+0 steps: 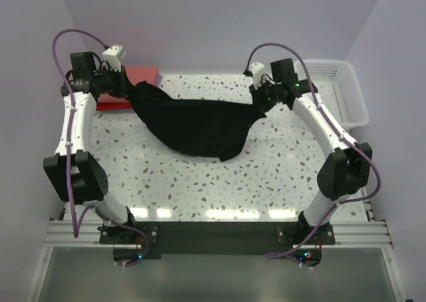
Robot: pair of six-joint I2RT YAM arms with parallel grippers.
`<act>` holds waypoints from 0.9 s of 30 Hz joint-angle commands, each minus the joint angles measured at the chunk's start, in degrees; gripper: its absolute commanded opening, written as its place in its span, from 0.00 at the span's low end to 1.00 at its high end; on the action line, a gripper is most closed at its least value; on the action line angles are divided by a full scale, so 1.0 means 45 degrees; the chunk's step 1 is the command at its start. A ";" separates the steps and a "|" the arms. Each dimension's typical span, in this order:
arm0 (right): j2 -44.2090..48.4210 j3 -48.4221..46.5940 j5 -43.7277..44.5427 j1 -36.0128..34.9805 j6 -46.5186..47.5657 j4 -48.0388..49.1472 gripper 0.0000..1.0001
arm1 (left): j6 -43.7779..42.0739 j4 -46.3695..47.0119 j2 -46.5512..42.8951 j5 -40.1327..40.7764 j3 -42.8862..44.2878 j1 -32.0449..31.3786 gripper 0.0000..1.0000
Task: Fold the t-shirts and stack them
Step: Flatten the tshirt out
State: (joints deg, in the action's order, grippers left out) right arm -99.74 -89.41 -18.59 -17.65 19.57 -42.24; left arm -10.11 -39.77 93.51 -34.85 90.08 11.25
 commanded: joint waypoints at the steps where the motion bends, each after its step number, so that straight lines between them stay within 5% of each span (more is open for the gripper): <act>1: 0.1129 -0.1886 0.1004 0.0248 0.0807 -0.0009 0.00 | 0.1091 0.1780 -0.0039 -0.0966 0.1912 0.0118 0.00; 8: 0.2359 -0.4564 0.2997 0.0622 0.0943 0.1903 0.00 | 0.3105 0.4810 -0.1618 0.0047 0.2913 0.0118 0.00; 15: 0.4838 -0.2462 0.3838 0.0622 0.1860 0.3117 0.00 | 0.2678 0.7256 -0.6260 0.1845 -0.1670 0.0118 0.01; 21: 0.7455 0.0742 0.2435 0.0621 0.3832 0.0738 0.00 | -0.0113 0.2711 -0.8804 0.1729 -0.4621 0.0118 0.03; 24: 0.8744 0.2850 0.1243 0.0602 0.4925 -0.0806 0.00 | -0.2667 -0.0893 -0.9354 0.1204 -0.6050 0.0118 0.10; 25: 0.9057 0.3301 0.0796 0.0582 0.5663 -0.1737 0.00 | -0.4957 -0.1933 -0.9413 0.0931 -0.6286 0.0118 0.13; 27: 0.9702 0.4532 0.0441 0.0505 0.6350 -0.2679 0.00 | -0.7215 -0.4738 -0.9725 0.0266 -0.6716 0.0118 0.46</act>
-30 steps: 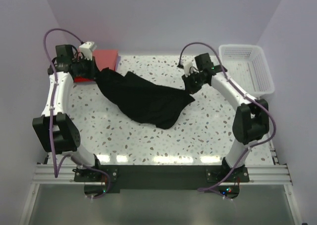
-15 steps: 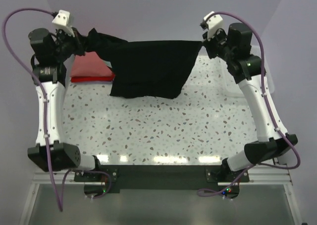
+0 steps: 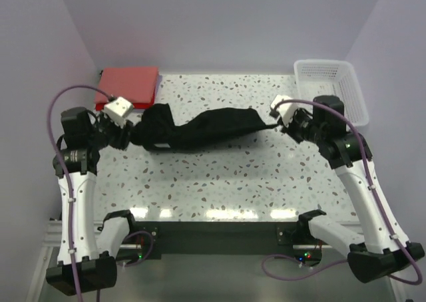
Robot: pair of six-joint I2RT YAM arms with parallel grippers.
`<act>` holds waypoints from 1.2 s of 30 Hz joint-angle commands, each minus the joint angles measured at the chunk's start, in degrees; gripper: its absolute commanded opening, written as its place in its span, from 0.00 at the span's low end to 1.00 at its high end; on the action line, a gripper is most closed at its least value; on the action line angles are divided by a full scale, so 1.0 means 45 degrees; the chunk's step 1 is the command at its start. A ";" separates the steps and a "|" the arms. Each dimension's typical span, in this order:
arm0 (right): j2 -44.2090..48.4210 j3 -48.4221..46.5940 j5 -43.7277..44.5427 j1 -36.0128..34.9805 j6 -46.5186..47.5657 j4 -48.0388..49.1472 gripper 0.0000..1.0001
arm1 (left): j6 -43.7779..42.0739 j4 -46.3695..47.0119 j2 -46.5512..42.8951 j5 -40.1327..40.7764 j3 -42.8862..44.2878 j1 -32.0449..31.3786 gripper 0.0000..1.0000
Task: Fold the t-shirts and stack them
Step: Flatten the tshirt out
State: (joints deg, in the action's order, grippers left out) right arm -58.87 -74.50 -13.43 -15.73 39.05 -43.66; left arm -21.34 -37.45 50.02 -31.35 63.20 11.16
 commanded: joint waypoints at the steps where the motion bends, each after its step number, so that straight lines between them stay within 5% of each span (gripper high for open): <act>1: 0.0776 0.1571 -0.0881 0.0019 0.2413 -0.3412 0.00 | -0.6044 -0.5832 -0.0331 -0.0648 -0.0860 0.0157 0.63; 2: 0.1087 0.2213 -0.1250 -0.0040 0.3074 -0.3868 0.00 | -0.6425 -0.6186 -0.0992 -0.0959 -0.1035 0.0138 0.74; 4: 0.1304 0.2744 -0.1662 -0.0313 0.3605 -0.4669 0.00 | -0.7497 -0.7086 -0.1465 -0.1526 -0.1036 0.0138 0.76; 7: 0.1656 0.3643 -0.1625 -0.1015 0.4289 -0.5725 0.00 | -0.6592 -0.6484 -0.0924 -0.1918 -0.0919 0.0138 0.77; 14: 0.1677 0.4487 -0.1294 -0.1935 0.4976 -0.6996 0.01 | -0.3269 -0.3752 0.4404 -0.1612 0.0407 -0.0212 0.68; 20: -0.1464 0.0940 -0.1796 -0.1527 0.2266 -0.7153 0.61 | -0.2113 -0.1074 0.6243 0.0948 -0.0059 -0.2381 0.77; 22: -0.2285 0.0172 -0.2306 -0.1271 0.1775 -0.6940 0.69 | -0.1744 -0.0371 0.6772 0.1243 -0.0080 -0.2730 0.77; 29: -0.5643 -0.0922 -0.0808 -0.1154 -0.1799 -0.1924 0.75 | -0.1605 0.0763 0.9212 0.2709 0.1380 -0.3104 0.80; 36: -1.1089 -0.5101 0.0483 -0.0061 -0.3403 -0.0807 0.75 | -0.1917 0.0336 1.1656 0.3549 0.4409 -0.3417 0.81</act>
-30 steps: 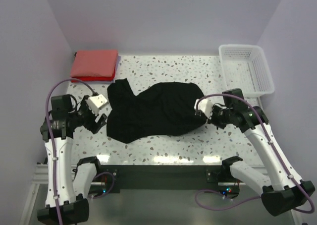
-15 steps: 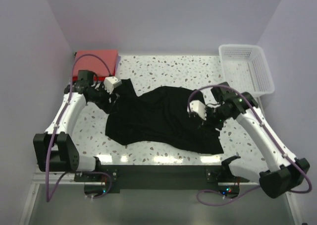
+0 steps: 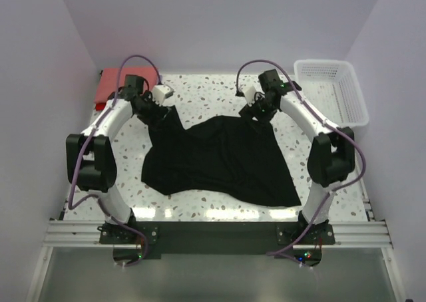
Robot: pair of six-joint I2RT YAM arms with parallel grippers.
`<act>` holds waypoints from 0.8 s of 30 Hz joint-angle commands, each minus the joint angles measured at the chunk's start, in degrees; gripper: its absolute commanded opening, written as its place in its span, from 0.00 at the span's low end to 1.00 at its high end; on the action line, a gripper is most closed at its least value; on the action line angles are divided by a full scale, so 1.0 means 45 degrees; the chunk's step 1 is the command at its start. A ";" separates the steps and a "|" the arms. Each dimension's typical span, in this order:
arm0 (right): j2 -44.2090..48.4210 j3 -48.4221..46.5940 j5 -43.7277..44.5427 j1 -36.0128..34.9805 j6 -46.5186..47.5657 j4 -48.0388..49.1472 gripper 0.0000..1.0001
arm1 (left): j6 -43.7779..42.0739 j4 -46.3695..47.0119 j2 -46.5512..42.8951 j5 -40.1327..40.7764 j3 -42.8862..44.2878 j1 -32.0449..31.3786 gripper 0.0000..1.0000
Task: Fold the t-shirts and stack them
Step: Flatten the tshirt out
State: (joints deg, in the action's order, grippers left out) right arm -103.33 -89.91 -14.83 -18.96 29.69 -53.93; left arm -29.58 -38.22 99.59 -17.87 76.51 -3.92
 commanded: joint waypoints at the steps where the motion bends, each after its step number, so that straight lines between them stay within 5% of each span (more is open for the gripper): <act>1: -0.1662 -0.1990 0.0931 0.0678 -0.1286 0.1728 0.75 | -0.0260 0.0427 0.0855 0.0553 0.1725 -0.0066 0.81; 8: -0.4613 -0.4840 0.1147 0.0678 -0.0818 0.1712 0.76 | -0.0243 0.0230 0.2437 0.0923 0.2919 -0.0066 0.83; 15: -0.5963 -0.5177 0.1186 0.0679 -0.0095 0.1458 0.78 | 0.0304 0.0213 0.3337 0.1333 0.3154 -0.0066 0.85; 20: -0.6101 -0.4865 0.0952 0.0737 0.0393 0.1028 0.74 | 0.0285 -0.0549 0.3475 0.1802 0.3194 -0.0027 0.70; 21: -0.6120 -0.4825 0.0932 0.0737 0.0452 0.0970 0.71 | 0.0227 -0.0589 0.3377 0.1803 0.3116 0.0012 0.64; 22: -0.6120 -0.4825 0.0855 0.0756 0.0607 0.0776 0.51 | 0.0226 -0.0667 0.3202 0.1841 0.2980 0.0012 0.51; 24: -0.6023 -0.4845 0.0835 0.0815 0.0764 0.0580 0.29 | 0.0188 -0.0998 0.3026 0.1803 0.2939 0.0109 0.37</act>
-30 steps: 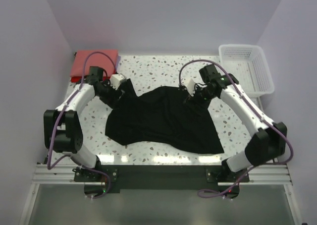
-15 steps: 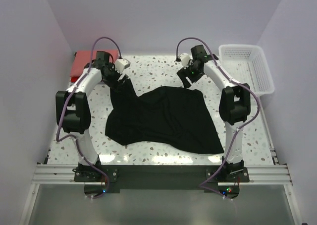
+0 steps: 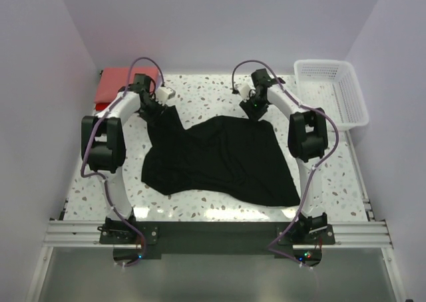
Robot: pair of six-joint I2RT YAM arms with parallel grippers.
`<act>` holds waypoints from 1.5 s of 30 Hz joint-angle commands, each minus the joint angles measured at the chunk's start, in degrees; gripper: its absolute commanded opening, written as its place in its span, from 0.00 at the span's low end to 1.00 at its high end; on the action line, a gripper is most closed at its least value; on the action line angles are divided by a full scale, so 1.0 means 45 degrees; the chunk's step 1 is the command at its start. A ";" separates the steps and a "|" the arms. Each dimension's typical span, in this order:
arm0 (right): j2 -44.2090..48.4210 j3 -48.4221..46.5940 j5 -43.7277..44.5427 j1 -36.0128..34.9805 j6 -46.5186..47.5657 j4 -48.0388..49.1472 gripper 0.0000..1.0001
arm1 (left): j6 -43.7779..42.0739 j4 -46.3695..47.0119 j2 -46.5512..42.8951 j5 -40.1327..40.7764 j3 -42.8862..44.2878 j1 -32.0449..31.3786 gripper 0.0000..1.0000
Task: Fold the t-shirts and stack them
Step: Flatten the tshirt out
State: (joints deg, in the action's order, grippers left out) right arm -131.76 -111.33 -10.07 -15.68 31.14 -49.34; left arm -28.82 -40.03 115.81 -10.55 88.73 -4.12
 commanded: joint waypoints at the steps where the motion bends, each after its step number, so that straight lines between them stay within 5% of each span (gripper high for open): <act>1: 0.0374 -0.0162 -0.0360 0.0125 0.0638 -0.0673 0.16 | 0.0017 -0.0732 -0.0850 0.0021 0.0205 0.0231 0.26; 2: 0.0491 -0.0163 -0.0438 0.0222 0.0717 -0.0792 0.00 | 0.0017 -0.0965 -0.1007 -0.0097 0.0185 0.0309 0.21; 5: 0.1524 0.0129 -0.0789 0.0379 0.1029 -0.1066 0.00 | 0.0037 -0.1337 -0.1671 -0.0351 0.0029 0.0777 0.01; 14: 0.5409 0.2511 -0.2020 0.0380 0.1557 -0.1320 0.00 | -0.0549 -0.1749 -0.3879 -0.1578 -0.1513 0.2029 0.00; 15: 0.5588 0.2706 -0.2040 0.0360 0.1635 -0.1340 0.00 | -0.0298 -0.1613 -0.3996 -0.1872 -0.1592 0.2029 0.04; 18: 0.5998 0.3332 -0.2118 0.0243 0.1850 -0.1573 0.00 | 0.0929 -0.0969 -0.3881 -0.2733 -0.1437 0.1874 0.49; 21: 0.6717 0.4092 -0.2468 -0.0069 0.2298 -0.2393 0.00 | 0.1752 -0.0501 -0.3393 -0.3028 -0.1085 0.1405 0.60; 31: 1.2070 1.0260 -0.2081 -0.3329 0.3472 -0.2533 0.00 | 0.3766 0.1102 -0.1383 -0.1859 -0.0909 0.0723 0.76; 45: 1.0415 1.3059 -0.0596 -0.5791 0.3140 -0.0169 0.00 | 0.5564 0.3095 -0.0813 -0.3321 -0.0850 0.0311 0.76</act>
State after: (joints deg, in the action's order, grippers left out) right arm -84.82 -53.01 -14.24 -39.20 45.36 -53.21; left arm -6.39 -30.83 114.52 -22.63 83.15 -1.52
